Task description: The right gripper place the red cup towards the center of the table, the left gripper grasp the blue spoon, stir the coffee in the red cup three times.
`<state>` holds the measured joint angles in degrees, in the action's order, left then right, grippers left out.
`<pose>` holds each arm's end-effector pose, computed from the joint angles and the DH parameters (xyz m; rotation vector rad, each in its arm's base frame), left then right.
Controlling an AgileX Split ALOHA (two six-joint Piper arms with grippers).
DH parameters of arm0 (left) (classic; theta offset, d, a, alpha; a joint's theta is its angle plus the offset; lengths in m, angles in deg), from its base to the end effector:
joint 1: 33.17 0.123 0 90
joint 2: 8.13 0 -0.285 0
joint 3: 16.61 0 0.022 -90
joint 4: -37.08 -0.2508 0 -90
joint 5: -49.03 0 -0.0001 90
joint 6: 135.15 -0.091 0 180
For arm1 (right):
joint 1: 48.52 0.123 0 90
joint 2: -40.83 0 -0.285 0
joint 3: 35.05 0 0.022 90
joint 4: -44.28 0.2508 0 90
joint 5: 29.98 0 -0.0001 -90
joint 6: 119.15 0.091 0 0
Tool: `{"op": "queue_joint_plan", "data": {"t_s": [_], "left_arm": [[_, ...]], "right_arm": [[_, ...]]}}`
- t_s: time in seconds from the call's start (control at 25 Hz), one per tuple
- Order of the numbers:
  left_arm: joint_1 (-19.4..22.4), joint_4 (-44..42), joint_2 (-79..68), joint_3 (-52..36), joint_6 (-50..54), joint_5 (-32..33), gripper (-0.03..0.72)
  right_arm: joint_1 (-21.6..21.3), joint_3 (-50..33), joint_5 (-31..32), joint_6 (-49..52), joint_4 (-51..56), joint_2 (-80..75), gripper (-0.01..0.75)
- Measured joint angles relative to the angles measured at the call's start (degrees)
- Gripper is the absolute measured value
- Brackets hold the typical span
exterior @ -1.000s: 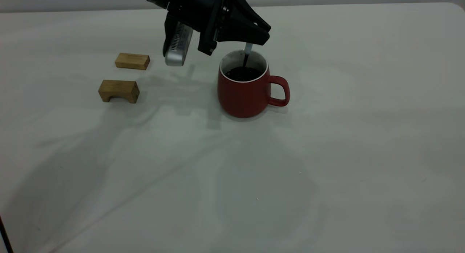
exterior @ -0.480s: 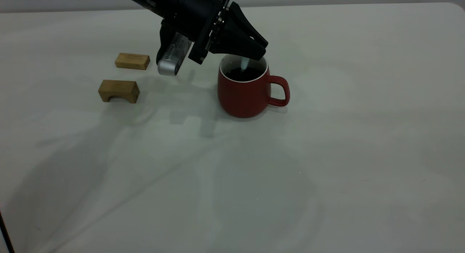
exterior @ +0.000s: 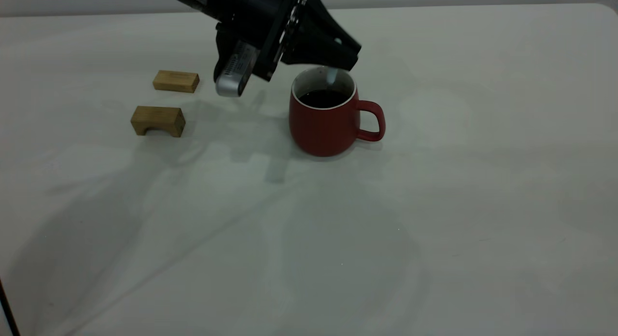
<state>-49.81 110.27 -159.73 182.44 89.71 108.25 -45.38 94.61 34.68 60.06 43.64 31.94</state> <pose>0.4282 -0.2061 0.0571 1.4225 -1.8119 0.9718 -0.0018 -0.0010 0.2634 -0.0735 2.1610 0.0100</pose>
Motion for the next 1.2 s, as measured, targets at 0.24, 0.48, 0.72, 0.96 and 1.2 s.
{"op": "queue_joint_plan", "data": {"t_s": [0.24, 0.48, 0.72, 0.96, 1.2], "left_arm": [[0.00, -1.59, -0.07, 0.00, -0.51, -0.21, 0.125], [0.00, -2.50, -0.14, 0.07, -1.11, -0.14, 0.341], [0.00, -15.10, 2.20, 4.77, -0.60, 5.02, 0.538], [0.00, -40.24, 13.28, 11.04, 4.65, 7.66, 0.555], [0.00, -60.52, 29.53, 11.18, 7.51, 7.66, 0.555]], "right_arm": [[0.00, 0.00, 0.00, 0.00, 0.00, 0.00, 0.591], [0.00, 0.00, 0.00, 0.00, 0.00, 0.00, 0.591], [0.00, 0.00, 0.00, -0.05, 0.00, 0.00, 0.591], [0.00, 0.00, 0.00, -0.05, 0.00, 0.00, 0.591], [0.00, 0.00, 0.00, 0.00, 0.05, 0.00, 0.591]]}}
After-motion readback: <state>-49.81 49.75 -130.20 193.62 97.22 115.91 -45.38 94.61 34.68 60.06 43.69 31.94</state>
